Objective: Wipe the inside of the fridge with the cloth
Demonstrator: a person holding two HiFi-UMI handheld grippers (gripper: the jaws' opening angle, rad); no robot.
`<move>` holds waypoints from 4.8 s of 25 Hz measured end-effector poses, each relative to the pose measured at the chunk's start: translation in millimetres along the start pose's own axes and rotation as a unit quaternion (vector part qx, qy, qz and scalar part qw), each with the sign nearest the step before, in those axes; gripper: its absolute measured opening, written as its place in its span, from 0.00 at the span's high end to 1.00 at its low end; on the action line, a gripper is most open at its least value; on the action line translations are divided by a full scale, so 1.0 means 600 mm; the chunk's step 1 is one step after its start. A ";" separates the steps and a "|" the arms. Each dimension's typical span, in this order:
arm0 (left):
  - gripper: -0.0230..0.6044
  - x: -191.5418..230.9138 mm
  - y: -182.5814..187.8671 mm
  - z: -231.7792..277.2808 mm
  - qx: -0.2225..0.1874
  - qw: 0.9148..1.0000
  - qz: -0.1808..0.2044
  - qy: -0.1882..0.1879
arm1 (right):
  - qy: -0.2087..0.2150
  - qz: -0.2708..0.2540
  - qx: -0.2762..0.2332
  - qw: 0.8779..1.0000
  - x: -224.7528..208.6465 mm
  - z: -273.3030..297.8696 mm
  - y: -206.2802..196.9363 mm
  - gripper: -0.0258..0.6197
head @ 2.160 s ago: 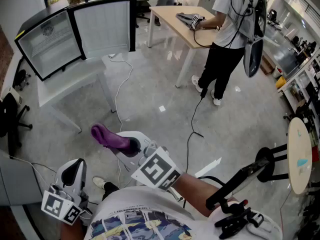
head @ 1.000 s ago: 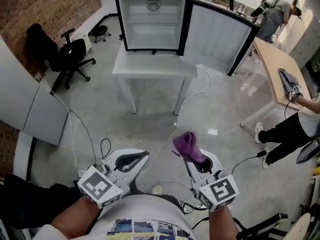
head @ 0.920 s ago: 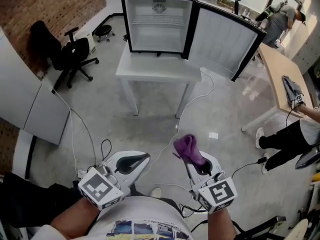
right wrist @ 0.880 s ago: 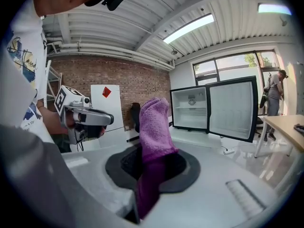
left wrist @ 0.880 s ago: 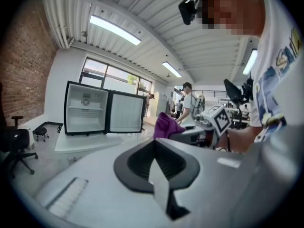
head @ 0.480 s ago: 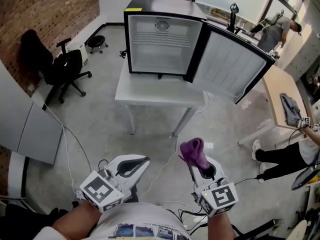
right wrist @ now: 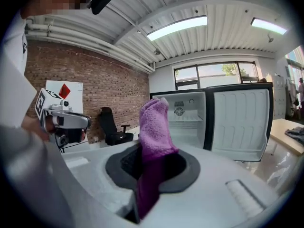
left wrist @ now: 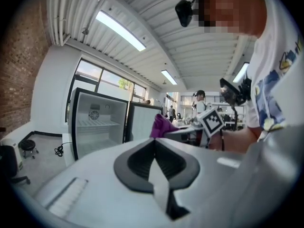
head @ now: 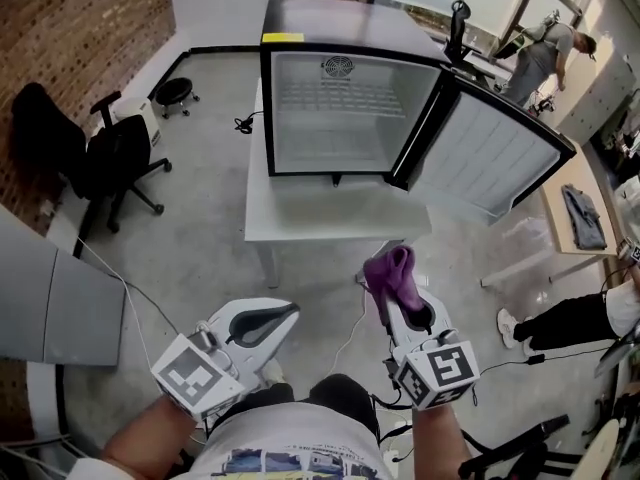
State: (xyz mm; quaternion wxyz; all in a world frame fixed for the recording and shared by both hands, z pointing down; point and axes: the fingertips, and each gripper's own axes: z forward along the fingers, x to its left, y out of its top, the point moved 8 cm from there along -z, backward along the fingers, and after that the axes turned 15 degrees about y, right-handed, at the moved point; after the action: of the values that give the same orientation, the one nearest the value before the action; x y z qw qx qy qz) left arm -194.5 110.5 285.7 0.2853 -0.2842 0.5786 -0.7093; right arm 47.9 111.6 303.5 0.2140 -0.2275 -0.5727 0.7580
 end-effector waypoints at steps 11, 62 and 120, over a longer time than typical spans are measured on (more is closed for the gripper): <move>0.95 0.113 0.024 0.079 -0.011 1.000 -0.003 0.017 | -0.051 -0.004 -0.005 0.999 -0.122 0.124 0.056 0.88; 0.95 0.236 0.092 0.298 0.002 0.998 0.011 0.062 | -0.217 0.056 -0.075 0.972 -0.557 0.460 0.198 0.88; 0.95 0.252 0.100 0.267 0.005 0.991 -0.012 0.131 | -0.049 -0.042 -0.004 0.998 -0.514 0.703 0.239 0.88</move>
State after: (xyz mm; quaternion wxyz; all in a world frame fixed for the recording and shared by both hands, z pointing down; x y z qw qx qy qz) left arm -174.6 -115.7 265.0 0.1994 -0.1943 0.6042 -0.7466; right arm 38.2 -429.9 297.4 0.2167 -0.1666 -0.5946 0.7561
